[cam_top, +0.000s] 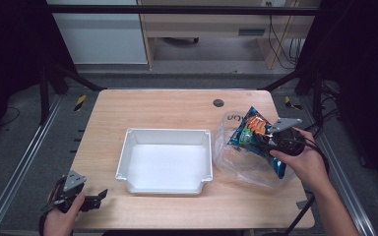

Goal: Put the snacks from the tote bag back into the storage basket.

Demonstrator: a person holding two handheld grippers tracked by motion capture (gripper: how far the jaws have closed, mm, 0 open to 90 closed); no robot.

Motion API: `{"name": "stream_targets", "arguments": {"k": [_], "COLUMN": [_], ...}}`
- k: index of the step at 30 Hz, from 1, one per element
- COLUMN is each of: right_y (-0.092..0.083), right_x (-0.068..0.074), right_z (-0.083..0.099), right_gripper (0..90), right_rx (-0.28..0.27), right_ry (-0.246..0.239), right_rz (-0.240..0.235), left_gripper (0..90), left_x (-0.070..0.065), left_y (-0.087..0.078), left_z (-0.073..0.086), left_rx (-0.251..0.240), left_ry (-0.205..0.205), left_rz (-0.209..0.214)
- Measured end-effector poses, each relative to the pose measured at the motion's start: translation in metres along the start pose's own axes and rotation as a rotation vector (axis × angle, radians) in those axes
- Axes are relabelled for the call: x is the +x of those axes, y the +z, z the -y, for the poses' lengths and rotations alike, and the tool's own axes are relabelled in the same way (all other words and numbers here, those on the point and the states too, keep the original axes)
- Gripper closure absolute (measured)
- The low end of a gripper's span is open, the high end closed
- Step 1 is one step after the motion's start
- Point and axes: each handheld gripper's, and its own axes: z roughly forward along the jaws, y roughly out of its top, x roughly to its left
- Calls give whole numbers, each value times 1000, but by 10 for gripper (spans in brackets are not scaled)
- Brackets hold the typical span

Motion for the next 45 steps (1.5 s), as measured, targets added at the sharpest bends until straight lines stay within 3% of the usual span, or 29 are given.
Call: {"name": "stream_targets", "arguments": {"k": [23,45], "right_y": [-23,-35], "right_x": [1,14], "right_z": [-6,-28], "right_gripper": [411,414], "right_rx": [-88,-174], "right_ry": [4,-5], "right_rz": [22,21], "left_gripper": [31,31], "left_x": [0,0], "left_y": [0,0], "left_z": [0,0], "left_rx": [6,5], "left_ry": [2,4], "left_rz": [-2,-3]}}
